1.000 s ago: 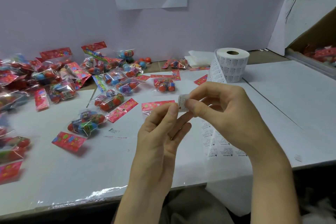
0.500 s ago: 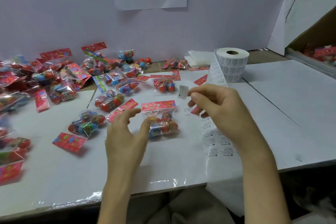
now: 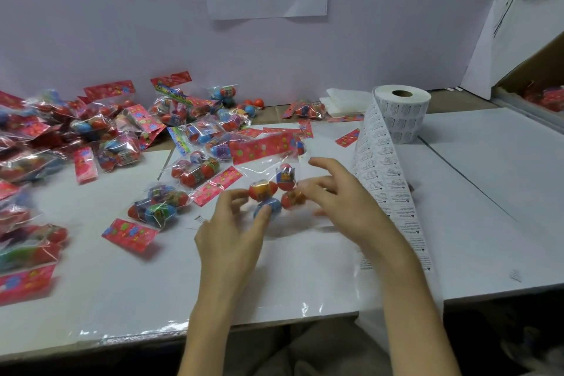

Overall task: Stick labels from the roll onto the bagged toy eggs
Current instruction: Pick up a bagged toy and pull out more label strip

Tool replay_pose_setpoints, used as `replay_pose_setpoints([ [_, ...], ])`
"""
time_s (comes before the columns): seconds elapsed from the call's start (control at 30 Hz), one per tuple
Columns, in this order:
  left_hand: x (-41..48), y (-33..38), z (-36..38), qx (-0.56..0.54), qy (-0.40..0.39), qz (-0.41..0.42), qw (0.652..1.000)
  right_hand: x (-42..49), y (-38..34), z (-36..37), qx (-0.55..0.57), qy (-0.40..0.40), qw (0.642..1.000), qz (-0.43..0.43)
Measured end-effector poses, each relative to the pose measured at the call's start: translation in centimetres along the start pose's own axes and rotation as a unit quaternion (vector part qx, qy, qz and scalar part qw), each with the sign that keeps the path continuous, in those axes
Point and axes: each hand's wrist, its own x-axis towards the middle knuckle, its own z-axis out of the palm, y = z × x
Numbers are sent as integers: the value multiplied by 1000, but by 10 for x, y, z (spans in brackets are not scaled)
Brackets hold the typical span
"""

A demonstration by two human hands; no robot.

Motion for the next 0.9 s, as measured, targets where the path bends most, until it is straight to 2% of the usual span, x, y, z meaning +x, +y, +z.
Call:
replay_pose_setpoints([
  [0.07, -2, 5, -1, -152, -13, -26, 988, -3, -6, -1, 53, -14, 998, -26],
  [0.13, -1, 7, -2, -289, -27, -52, 956, -7, -11, -2, 92, -33, 994, -51],
  [0.23, 4, 6, -3, -372, -59, -66, 924, -10, -16, -5, 126, -45, 987, -90],
  [0.3, 3, 8, -1, -413, -102, -73, 902, -11, -17, -6, 146, -23, 982, -113],
  [0.37, 0, 10, 1, -434, -121, -89, 888, -11, -16, -9, 167, 10, 977, -133],
  [0.47, -3, 11, 6, -424, -115, -111, 891, -10, -12, -15, 219, 11, 966, -135],
  [0.53, -3, 12, 7, -434, -100, -114, 888, -9, -8, -13, 275, 8, 955, -113],
  [0.6, -2, 12, 6, -468, -87, -110, 873, -7, -2, -3, 303, 41, 949, -73],
  [0.7, -1, 12, 5, -493, -75, -92, 862, -3, 2, 18, 304, 108, 946, -17],
  [0.9, 1, 12, 5, -511, -40, -94, 854, -2, -3, 51, 288, 108, 952, 10],
])
